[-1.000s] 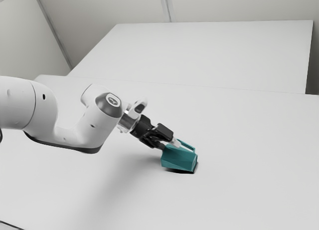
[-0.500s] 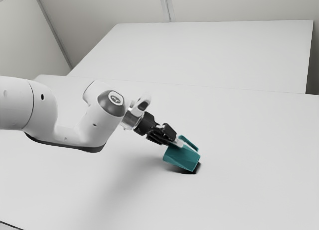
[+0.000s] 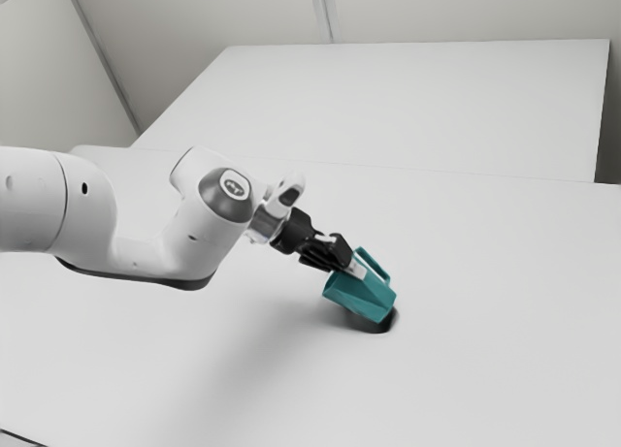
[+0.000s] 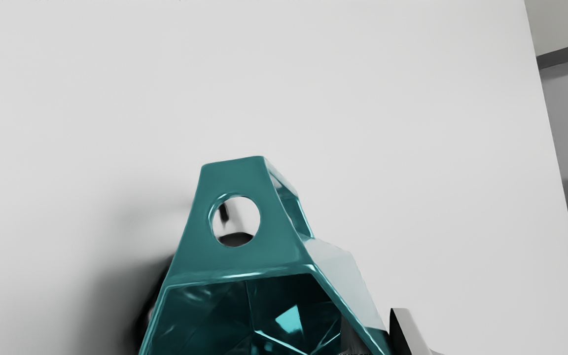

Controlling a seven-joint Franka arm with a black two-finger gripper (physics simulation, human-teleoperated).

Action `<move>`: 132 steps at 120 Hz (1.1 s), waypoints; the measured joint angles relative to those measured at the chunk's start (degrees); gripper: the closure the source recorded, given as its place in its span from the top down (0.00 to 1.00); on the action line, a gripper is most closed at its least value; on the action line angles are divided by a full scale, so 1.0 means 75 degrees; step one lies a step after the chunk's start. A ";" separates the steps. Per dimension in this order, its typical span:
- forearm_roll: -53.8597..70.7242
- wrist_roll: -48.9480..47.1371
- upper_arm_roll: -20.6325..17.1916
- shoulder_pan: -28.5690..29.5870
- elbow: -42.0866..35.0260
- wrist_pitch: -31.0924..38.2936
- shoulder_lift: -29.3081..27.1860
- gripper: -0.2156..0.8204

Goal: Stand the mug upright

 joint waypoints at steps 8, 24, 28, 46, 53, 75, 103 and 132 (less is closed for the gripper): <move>0.0193 -0.0111 -0.0022 -0.0006 -0.0010 0.0028 -0.0139 0.05; 0.1120 -0.0396 0.0108 -0.0131 -0.0068 -0.0002 -0.0584 0.04; 0.1593 -0.0511 0.0201 -0.0216 -0.0071 -0.0036 -0.0682 0.04; 0.3863 -0.1108 0.0686 -0.0459 -0.0043 -0.0134 -0.0964 0.04; 0.4609 -0.1391 0.0732 -0.0172 -0.0048 -0.0158 -0.1049 0.04; 0.6373 -0.2449 0.0754 0.0622 -0.0063 -0.0389 -0.1279 0.04; 0.7377 -0.3766 0.0754 0.0651 -0.0049 -0.0946 -0.1223 0.04; 0.7889 -0.4734 0.0755 0.1200 -0.0060 -0.1552 -0.1248 0.04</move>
